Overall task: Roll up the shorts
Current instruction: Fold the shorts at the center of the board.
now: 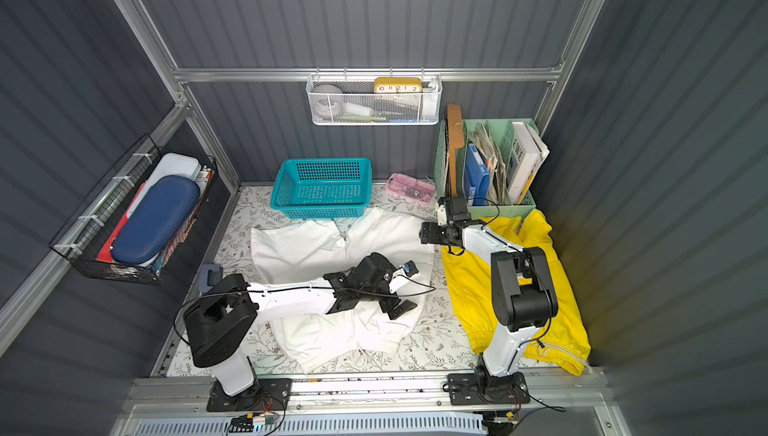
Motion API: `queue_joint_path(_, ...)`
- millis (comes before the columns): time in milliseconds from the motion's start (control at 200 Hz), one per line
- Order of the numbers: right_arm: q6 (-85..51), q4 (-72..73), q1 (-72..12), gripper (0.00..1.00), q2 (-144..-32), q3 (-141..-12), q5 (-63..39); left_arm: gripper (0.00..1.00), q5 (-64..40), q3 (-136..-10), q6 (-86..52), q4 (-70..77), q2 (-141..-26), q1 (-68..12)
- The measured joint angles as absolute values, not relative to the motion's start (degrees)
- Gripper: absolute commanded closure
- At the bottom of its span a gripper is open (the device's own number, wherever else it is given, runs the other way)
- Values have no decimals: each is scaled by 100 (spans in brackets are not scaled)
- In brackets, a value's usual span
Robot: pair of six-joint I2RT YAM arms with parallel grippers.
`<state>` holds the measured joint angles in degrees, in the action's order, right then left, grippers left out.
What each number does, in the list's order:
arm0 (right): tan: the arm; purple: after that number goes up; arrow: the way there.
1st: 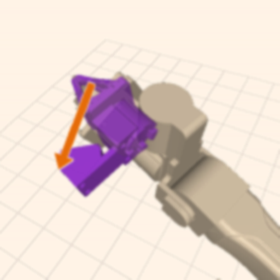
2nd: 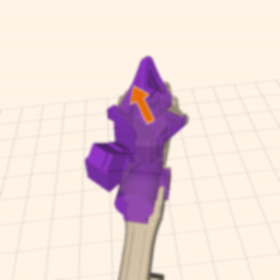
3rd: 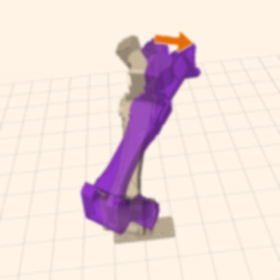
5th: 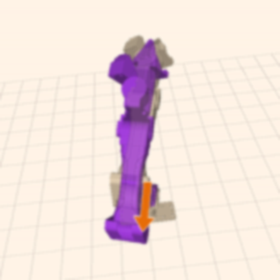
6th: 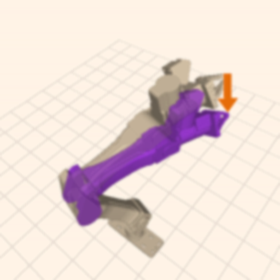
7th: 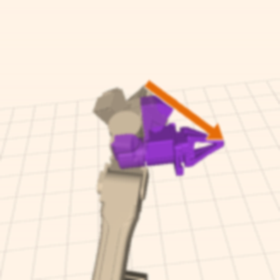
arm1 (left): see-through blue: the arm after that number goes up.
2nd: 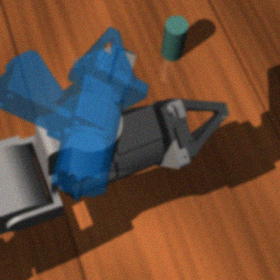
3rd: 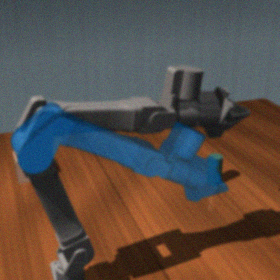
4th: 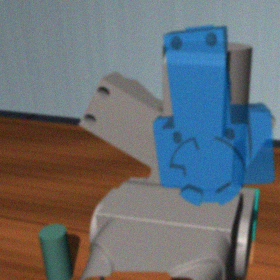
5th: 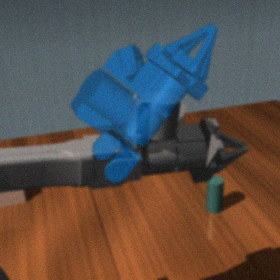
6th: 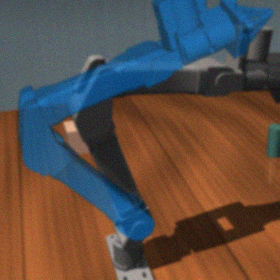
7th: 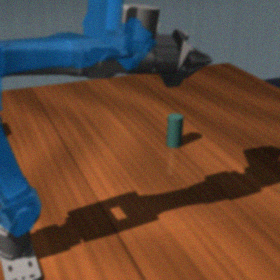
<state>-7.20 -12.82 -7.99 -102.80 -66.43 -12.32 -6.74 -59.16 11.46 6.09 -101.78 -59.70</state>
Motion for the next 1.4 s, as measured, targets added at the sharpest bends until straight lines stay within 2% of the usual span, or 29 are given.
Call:
queue_joint_path(140,-744,-1437,-801,17,-10466,-6879,-1262,0,-753,-6018,1149,421,-10388,-6069)
queue_joint_path(640,-840,-1997,-886,21,-10916,-7244,-1529,0,-1094,-6222,1125,54,-10868,-6501)
queue_joint_path(870,-919,-2156,-886,22,-11107,-7452,-1616,13,-1011,-6230,1092,47,-11067,-6506)
queue_joint_path(980,-958,-2198,-884,24,-11194,-7500,-1662,23,-893,-6309,1055,45,-11137,-6506)
queue_joint_path(1076,-967,-2246,-886,27,-11207,-7500,-1675,39,-808,-6392,982,56,-11212,-6495)
queue_joint_path(1146,-982,-2246,-886,33,-11207,-7500,-1691,52,-760,-6440,947,64,-11257,-6484)
queue_joint_path(1311,-1028,-2265,-886,58,-11207,-7507,-1719,87,-709,-6504,825,104,-11330,-6477)
queue_joint_path(1401,-1039,-2252,-884,72,-11207,-7509,-1712,100,-720,-6506,755,102,-11332,-6477)
